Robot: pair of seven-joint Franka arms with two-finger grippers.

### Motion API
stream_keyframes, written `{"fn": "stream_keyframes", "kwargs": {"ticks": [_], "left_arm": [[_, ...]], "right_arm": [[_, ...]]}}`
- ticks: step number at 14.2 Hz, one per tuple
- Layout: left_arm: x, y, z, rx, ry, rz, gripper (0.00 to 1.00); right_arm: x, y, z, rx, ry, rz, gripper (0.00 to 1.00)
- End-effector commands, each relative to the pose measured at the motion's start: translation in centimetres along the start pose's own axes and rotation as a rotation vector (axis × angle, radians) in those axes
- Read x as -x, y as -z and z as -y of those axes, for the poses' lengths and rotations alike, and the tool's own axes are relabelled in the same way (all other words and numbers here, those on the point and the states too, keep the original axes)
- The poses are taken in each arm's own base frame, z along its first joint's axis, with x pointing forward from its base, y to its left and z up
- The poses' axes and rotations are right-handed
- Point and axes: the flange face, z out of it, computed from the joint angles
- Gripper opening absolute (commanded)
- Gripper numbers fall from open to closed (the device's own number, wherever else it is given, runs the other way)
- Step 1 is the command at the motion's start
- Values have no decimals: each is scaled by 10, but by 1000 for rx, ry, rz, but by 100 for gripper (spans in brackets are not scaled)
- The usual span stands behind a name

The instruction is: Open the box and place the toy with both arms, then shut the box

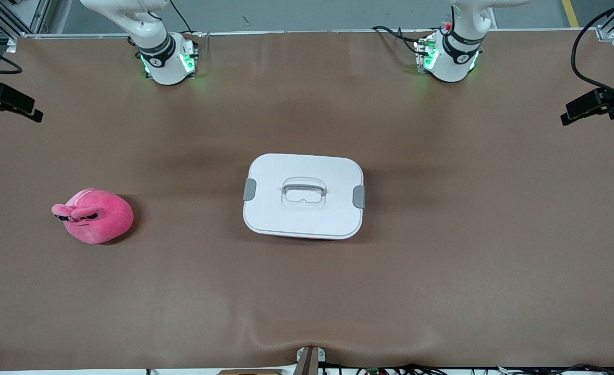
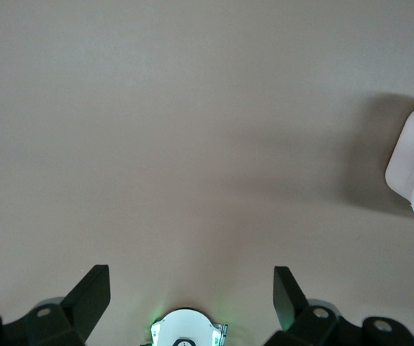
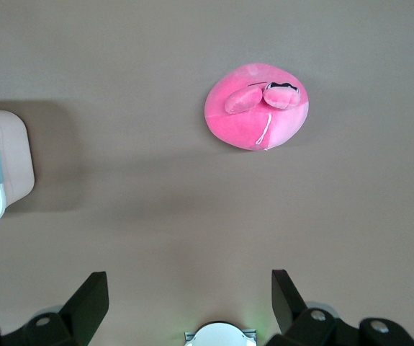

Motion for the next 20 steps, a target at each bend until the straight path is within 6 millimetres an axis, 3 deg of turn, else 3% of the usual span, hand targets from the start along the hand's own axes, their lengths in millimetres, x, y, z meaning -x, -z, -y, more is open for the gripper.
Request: {"fn": "stream_keyframes", "kwargs": {"ticks": [1, 4, 6, 8, 11, 14, 17, 18, 20], "left_arm": [[-4, -3, 1, 3, 8, 14, 100], [-9, -9, -8, -22, 4, 15, 100], [-23, -19, -18, -10, 11, 8, 100], [-39, -30, -22, -5, 98, -9, 100], [-51, -42, -44, 0, 122, -20, 100], [-62, -64, -86, 21, 220, -12, 100], [-63, -74, -130, 58, 330, -23, 100], [-62, -81, -146, 60, 368, -19, 100], [-57, -87, -178, 68, 452, -23, 100]], "right_arm": [[-8, -4, 2, 9, -2, 7, 100], [-20, -19, -3, 15, -9, 28, 100], [-32, -29, -6, 19, -14, 27, 100], [-55, -49, -10, 18, -20, 3, 100], [-88, -85, -6, 27, -14, -9, 100], [-112, -108, 4, 24, 1, -48, 100], [-136, -150, 34, 36, 49, -41, 100], [-143, -165, 36, 37, 59, -31, 100], [-148, -174, 37, 39, 176, -25, 100]]}}
